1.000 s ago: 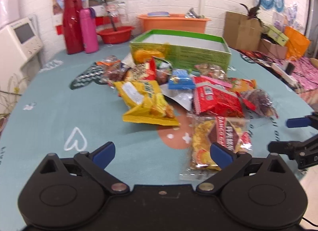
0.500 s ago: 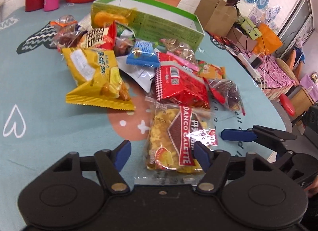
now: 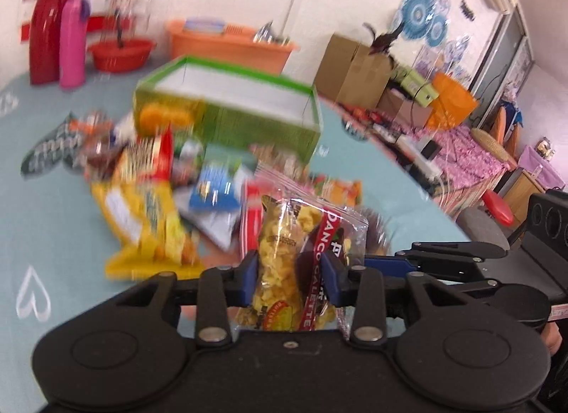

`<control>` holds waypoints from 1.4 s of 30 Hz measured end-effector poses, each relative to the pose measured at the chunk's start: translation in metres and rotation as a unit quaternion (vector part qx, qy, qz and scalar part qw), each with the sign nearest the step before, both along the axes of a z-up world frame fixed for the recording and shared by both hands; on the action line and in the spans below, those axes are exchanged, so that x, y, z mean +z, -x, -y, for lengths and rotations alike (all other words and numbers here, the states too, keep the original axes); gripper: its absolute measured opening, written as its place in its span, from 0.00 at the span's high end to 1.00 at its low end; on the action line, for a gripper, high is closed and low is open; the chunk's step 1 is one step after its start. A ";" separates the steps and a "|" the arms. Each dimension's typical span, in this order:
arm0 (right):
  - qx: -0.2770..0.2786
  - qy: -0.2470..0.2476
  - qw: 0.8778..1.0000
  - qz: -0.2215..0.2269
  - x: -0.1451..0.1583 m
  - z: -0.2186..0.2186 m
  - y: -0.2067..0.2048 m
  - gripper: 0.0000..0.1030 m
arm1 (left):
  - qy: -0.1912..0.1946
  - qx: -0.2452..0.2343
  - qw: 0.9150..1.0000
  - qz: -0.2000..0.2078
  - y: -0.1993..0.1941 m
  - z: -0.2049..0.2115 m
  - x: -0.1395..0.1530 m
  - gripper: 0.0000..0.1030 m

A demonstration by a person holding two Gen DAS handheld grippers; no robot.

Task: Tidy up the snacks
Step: 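Grasp the Danco Galette cookie bag with the left tool, then carry the cookie bag into the green box and open the left tool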

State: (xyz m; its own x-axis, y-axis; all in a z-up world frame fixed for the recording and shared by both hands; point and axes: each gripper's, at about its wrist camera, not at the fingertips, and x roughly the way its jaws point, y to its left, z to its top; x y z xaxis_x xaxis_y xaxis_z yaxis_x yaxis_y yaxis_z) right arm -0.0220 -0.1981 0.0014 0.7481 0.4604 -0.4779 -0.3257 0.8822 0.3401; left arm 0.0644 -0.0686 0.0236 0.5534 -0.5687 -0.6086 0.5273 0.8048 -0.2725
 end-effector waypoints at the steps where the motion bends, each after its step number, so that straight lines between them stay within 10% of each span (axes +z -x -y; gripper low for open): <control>1: -0.006 0.001 1.000 0.013 0.008 0.003 -0.004 0.54 | 0.004 -0.003 1.000 0.009 -0.005 0.003 0.008 0.65; 10: -0.070 0.010 0.992 0.102 0.049 0.047 -0.080 0.57 | 0.036 -0.014 0.997 0.074 -0.096 0.045 0.050 0.66; 24: -0.136 0.014 0.988 0.066 0.010 0.105 -0.204 0.57 | 0.061 -0.025 0.998 0.007 -0.253 0.091 0.005 0.61; 25: -0.135 0.018 0.989 0.064 0.006 0.106 -0.207 0.50 | 0.058 -0.019 0.998 0.012 -0.256 0.092 0.002 0.50; 26: -0.135 0.025 0.989 0.061 0.002 0.105 -0.210 0.49 | 0.053 -0.005 0.998 0.022 -0.258 0.093 -0.001 0.01; 30: -0.141 0.088 0.984 0.066 -0.008 0.096 -0.206 0.00 | 0.028 0.038 0.998 0.042 -0.252 0.087 -0.004 0.00; 42: -0.112 0.052 0.984 0.129 0.051 0.063 -0.100 0.00 | -0.016 0.074 0.994 0.074 -0.141 0.005 0.048 0.00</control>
State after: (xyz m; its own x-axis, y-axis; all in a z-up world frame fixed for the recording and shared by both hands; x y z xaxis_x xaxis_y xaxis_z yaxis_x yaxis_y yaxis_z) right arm 0.0780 -0.2614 0.0523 0.9281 0.2290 -0.2935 -0.1829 0.9672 0.1763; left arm 0.2051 -0.0734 0.0718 0.7153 -0.4554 -0.5301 0.4341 0.8840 -0.1736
